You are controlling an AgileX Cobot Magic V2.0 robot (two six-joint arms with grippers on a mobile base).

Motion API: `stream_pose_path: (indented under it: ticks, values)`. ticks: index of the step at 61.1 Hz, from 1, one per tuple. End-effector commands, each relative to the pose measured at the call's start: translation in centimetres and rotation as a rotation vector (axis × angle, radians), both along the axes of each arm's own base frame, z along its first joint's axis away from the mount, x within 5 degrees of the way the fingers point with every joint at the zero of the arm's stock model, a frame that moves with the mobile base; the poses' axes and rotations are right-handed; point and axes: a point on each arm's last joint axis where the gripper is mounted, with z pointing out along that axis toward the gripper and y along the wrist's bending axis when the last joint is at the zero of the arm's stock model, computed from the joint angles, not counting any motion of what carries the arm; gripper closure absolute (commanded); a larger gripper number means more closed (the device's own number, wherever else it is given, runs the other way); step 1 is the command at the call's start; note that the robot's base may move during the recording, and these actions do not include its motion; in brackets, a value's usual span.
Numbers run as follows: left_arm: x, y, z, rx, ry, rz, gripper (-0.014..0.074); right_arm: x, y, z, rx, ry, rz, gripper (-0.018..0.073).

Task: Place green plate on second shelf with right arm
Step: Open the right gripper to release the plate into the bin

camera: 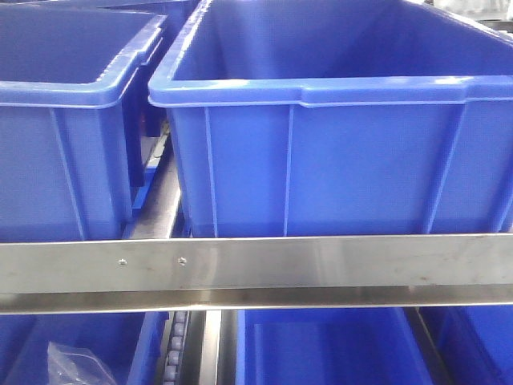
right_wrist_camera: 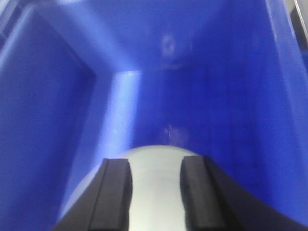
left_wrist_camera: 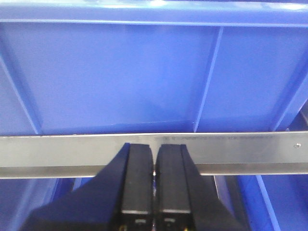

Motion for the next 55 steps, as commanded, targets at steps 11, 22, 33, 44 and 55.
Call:
stream_pose_path:
  ticks: [11,22,33,44,55]
  values:
    - [0.1,0.0,-0.5,-0.001,-0.064,0.001,0.0472,-6.0,-1.5,4.6,0.023,-0.195,-0.013,0.0456]
    - [0.1,0.0,-0.5,-0.001,-0.064,0.001,0.0472,-13.0,-3.3,2.8,-0.018,-0.309,-0.024,0.0510]
    - [0.1,0.0,-0.5,-0.001,-0.064,0.001,0.0472,-19.7,-4.9,-1.6,-0.010,-0.356,-0.035,0.0510]
    - [0.1,0.0,-0.5,-0.001,-0.064,0.001,0.0472,-22.7,-5.6,-3.9,-0.001,-0.403,-0.043,0.0510]
    - [0.1,0.0,-0.5,-0.001,-0.064,0.001,0.0472,-22.9,-5.7,-4.6,-0.004,-0.386,-0.042,0.0510]
